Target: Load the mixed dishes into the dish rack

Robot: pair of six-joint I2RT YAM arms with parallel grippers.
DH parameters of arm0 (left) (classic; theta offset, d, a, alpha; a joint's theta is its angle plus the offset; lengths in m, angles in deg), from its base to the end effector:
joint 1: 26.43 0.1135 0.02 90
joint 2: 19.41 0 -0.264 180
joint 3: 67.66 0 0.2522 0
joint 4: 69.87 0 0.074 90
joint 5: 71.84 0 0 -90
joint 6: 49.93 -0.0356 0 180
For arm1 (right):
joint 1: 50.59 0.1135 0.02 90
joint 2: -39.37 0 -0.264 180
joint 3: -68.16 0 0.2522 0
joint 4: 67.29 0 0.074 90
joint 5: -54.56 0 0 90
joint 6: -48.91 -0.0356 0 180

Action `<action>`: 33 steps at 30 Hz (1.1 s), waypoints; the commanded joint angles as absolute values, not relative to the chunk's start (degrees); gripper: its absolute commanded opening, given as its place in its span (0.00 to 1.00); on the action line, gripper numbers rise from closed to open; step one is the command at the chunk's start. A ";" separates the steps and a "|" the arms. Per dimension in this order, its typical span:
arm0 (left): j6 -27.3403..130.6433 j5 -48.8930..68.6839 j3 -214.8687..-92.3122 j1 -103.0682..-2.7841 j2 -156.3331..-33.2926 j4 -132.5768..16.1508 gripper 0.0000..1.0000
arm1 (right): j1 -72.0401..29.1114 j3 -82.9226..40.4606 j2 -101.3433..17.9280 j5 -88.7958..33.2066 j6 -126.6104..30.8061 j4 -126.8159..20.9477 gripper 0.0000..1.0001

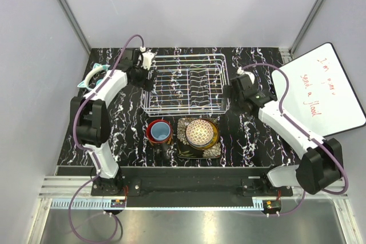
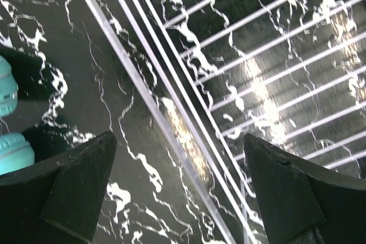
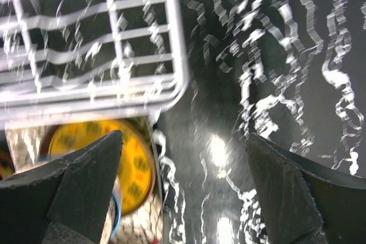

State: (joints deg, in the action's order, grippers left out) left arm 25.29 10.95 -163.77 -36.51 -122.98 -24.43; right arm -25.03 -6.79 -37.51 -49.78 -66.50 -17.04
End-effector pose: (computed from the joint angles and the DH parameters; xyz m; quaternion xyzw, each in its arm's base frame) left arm 0.3910 -0.0740 0.2502 0.2232 0.9197 -0.0465 0.3197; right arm 0.2552 0.1123 0.2764 0.0392 0.9387 0.0318 0.3411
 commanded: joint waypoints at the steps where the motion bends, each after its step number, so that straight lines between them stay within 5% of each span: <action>1: 26.45 11.57 -171.50 -36.71 -123.91 -23.52 0.98 | -20.71 -7.47 -32.79 -45.74 -62.81 -15.65 0.94; 7: 28.29 9.02 -175.73 -35.57 -120.67 -17.80 0.99 | -17.55 -8.52 -32.78 -40.10 -59.90 -12.13 0.81; 33: 28.56 9.19 -163.69 -35.48 -112.31 -17.96 0.98 | -8.15 -1.40 -40.87 -39.12 -59.63 -23.03 0.56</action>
State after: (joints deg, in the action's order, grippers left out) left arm 28.13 9.47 -163.37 -35.68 -113.84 -16.76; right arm -9.75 -0.32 -39.28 -38.79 -60.79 -20.97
